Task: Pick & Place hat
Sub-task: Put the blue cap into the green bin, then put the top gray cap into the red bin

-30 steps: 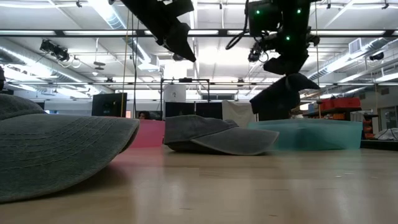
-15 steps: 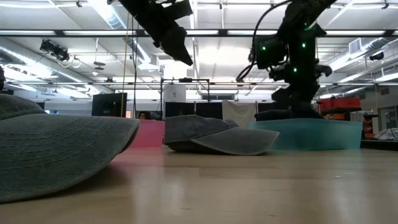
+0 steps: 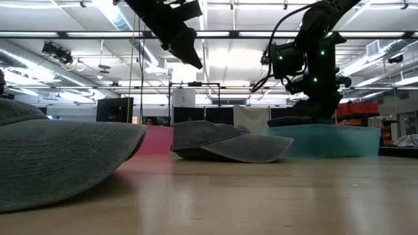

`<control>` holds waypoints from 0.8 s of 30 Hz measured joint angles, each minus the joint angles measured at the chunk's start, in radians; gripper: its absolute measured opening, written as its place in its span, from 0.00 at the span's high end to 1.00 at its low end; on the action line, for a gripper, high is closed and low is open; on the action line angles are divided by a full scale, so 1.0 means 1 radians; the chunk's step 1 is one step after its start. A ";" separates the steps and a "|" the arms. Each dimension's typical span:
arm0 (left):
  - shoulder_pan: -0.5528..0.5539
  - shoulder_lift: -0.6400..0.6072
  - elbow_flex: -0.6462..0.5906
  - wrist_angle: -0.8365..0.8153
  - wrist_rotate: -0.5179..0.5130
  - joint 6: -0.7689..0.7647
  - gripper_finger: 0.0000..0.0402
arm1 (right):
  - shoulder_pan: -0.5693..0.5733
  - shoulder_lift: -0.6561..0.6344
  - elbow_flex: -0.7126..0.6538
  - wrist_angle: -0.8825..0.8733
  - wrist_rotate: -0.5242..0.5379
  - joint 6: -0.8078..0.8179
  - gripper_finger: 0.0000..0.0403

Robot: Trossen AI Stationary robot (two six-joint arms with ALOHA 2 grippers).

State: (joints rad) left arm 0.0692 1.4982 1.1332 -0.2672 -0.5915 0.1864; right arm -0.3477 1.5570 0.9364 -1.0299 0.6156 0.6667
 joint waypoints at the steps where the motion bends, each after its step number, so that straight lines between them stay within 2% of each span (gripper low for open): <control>1: 0.000 0.000 0.000 0.000 0.000 0.000 0.64 | 0.000 0.000 0.004 -0.014 -0.019 -0.008 0.72; 6: 0.000 0.000 0.000 -0.007 0.000 0.012 0.64 | 0.007 0.001 0.072 -0.147 -0.120 -0.057 0.65; 13: 0.000 0.000 0.000 -0.083 -0.015 0.008 0.64 | 0.048 0.001 0.214 -0.298 -0.063 -0.077 0.65; 18: -0.001 0.000 0.000 -0.176 -0.010 0.009 0.64 | 0.089 0.001 0.291 -0.252 -0.050 -0.079 0.69; 20: -0.001 0.000 0.000 -0.203 0.044 0.035 0.64 | 0.109 0.001 0.303 -0.208 -0.050 -0.106 0.69; 24: 0.001 0.012 0.000 -0.169 0.271 0.085 0.64 | 0.142 0.001 0.308 -0.169 -0.058 -0.176 0.70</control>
State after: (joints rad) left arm 0.0704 1.5101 1.1329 -0.4367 -0.3204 0.2718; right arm -0.2059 1.5578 1.2446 -1.1992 0.5579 0.4908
